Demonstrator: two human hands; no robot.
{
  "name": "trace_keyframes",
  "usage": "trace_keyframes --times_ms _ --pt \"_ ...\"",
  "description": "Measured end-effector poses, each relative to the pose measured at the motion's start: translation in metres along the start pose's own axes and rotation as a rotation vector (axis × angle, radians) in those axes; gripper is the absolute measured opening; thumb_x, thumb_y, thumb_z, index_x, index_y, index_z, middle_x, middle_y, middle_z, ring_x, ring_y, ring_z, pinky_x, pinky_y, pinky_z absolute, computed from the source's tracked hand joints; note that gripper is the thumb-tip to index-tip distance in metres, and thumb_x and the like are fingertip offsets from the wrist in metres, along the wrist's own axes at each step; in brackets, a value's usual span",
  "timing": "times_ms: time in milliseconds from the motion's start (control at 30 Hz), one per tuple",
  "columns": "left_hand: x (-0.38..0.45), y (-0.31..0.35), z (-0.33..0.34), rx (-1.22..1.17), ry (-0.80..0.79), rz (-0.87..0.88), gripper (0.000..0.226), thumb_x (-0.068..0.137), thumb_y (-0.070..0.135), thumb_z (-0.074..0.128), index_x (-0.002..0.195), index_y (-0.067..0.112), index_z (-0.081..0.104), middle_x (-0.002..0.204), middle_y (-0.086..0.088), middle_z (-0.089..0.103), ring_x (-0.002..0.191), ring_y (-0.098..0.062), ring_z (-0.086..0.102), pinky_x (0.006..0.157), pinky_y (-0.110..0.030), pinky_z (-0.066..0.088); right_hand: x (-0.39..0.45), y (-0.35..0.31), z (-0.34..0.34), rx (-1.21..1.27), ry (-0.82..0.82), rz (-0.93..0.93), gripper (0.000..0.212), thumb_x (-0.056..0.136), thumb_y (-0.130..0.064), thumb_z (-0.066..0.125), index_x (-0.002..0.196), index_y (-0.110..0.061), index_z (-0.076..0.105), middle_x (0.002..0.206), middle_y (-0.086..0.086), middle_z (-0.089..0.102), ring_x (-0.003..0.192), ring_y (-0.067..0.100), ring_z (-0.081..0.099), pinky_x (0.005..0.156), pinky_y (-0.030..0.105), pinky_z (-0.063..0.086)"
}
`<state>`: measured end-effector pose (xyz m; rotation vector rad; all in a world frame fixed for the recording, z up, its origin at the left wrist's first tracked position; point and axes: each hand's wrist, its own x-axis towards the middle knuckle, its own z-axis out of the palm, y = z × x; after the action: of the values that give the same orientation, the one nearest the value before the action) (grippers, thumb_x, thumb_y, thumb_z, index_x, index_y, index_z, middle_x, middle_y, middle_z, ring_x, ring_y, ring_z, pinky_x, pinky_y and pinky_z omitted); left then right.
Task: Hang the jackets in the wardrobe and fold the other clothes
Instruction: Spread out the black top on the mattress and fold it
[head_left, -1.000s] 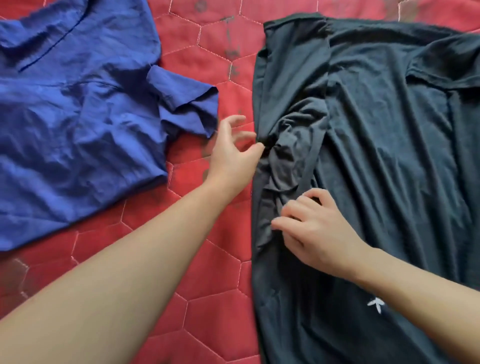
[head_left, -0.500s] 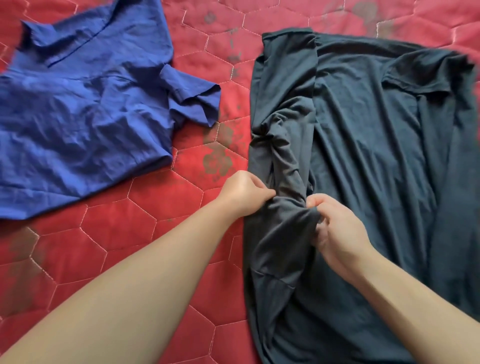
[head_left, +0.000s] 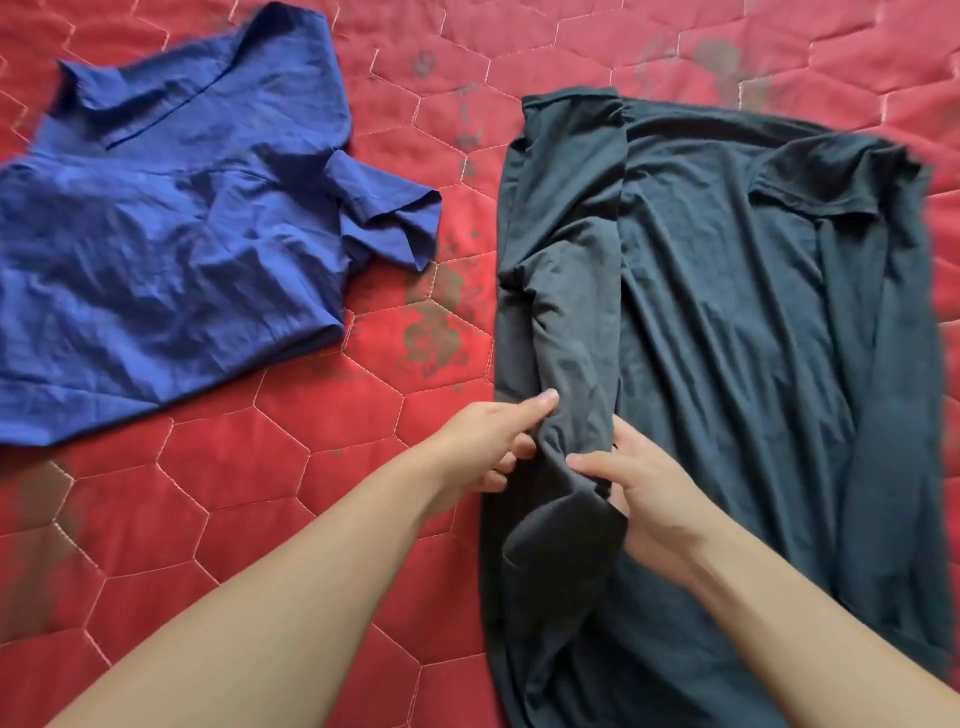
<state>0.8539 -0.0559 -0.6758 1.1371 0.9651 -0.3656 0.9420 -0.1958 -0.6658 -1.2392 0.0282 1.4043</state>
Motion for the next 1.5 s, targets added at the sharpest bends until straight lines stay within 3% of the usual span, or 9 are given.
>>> trace_keyframes --times_ms 200,333,467,700,867,1000,1167,1367,1500 --pt "0.004 -0.012 0.007 -0.567 -0.032 0.208 0.022 0.095 0.017 0.056 0.074 0.02 0.05 0.083 -0.003 0.061 0.073 -0.013 0.062 0.069 -0.025 0.052 0.012 -0.003 -0.008 -0.06 0.169 0.026 0.042 0.076 0.018 0.038 0.097 -0.002 0.068 0.102 0.02 0.072 0.098 0.034 0.068 0.088 0.043 0.052" --pt "-0.003 -0.019 0.004 -0.568 -0.06 0.108 0.021 0.087 0.02 0.064 0.077 0.024 0.046 0.077 0.001 0.051 0.049 -0.011 0.046 0.046 -0.021 0.044 0.014 -0.007 -0.015 -0.069 0.21 0.102 0.023 0.071 0.006 0.045 0.063 -0.01 0.06 0.07 0.018 0.057 0.063 0.027 0.057 0.058 0.029 0.045" --pt "-0.005 -0.012 0.003 -0.32 -0.094 -0.018 0.03 0.088 0.047 0.062 0.109 0.026 0.06 0.087 0.005 0.061 0.045 -0.007 0.026 0.042 -0.017 0.031 0.01 -0.015 -0.011 -0.144 0.022 0.182 0.039 0.065 -0.029 0.07 0.094 -0.003 0.066 0.094 0.031 0.061 0.084 0.039 0.061 0.075 0.04 0.048" --pt "0.009 0.005 0.007 -0.624 -0.201 0.106 0.058 0.084 0.043 0.058 0.13 0.006 0.059 0.126 -0.013 0.065 0.119 -0.027 0.06 0.104 -0.039 0.047 0.009 -0.026 0.015 -0.224 -0.072 0.04 0.025 0.099 -0.017 0.047 0.116 -0.013 0.064 0.109 0.006 0.073 0.103 0.02 0.069 0.093 0.033 0.053" --pt "0.021 0.0 0.0 -0.588 0.354 0.184 0.016 0.092 0.02 0.065 0.1 0.007 0.07 0.096 -0.013 0.073 0.082 -0.024 0.068 0.069 -0.033 0.059 0.021 -0.01 -0.008 -0.593 0.23 -0.12 0.025 0.098 -0.025 0.053 0.091 -0.006 0.067 0.085 -0.007 0.072 0.084 0.009 0.065 0.079 0.031 0.05" --pt "0.024 -0.004 -0.01 -0.313 0.598 0.178 0.022 0.085 0.035 0.073 0.084 0.015 0.064 0.062 0.003 0.059 0.049 -0.01 0.049 0.046 -0.022 0.043 0.019 0.006 -0.026 -1.032 0.533 -0.219 0.036 0.093 -0.036 0.055 0.073 -0.006 0.057 0.056 -0.003 0.052 0.058 0.011 0.047 0.057 0.032 0.038" --pt "0.006 -0.005 0.0 -0.117 0.404 0.075 0.033 0.09 0.045 0.063 0.086 0.012 0.064 0.07 -0.003 0.062 0.041 -0.008 0.055 0.044 -0.023 0.049 0.007 0.018 -0.023 -0.689 0.569 -0.033 0.059 0.078 -0.062 0.063 0.063 -0.007 0.046 0.056 -0.002 0.041 0.056 0.014 0.042 0.057 0.029 0.036" --pt "-0.017 -0.031 0.008 -0.09 -0.039 -0.078 0.036 0.087 0.051 0.062 0.069 0.023 0.048 0.053 0.009 0.04 0.041 -0.006 0.03 0.044 -0.019 0.022 -0.02 0.021 -0.002 0.131 0.059 0.096 0.024 0.095 -0.014 0.055 0.111 0.001 0.066 0.102 0.019 0.072 0.086 0.026 0.071 0.074 0.032 0.059" --pt "-0.023 -0.047 0.007 -0.219 0.212 0.077 0.02 0.088 0.038 0.066 0.08 0.02 0.063 0.082 -0.003 0.068 0.076 -0.017 0.063 0.073 -0.033 0.051 -0.022 0.043 -0.017 -0.269 0.372 0.006 0.017 0.092 -0.026 0.063 0.096 -0.012 0.071 0.095 0.007 0.075 0.077 0.015 0.068 0.068 0.027 0.052"
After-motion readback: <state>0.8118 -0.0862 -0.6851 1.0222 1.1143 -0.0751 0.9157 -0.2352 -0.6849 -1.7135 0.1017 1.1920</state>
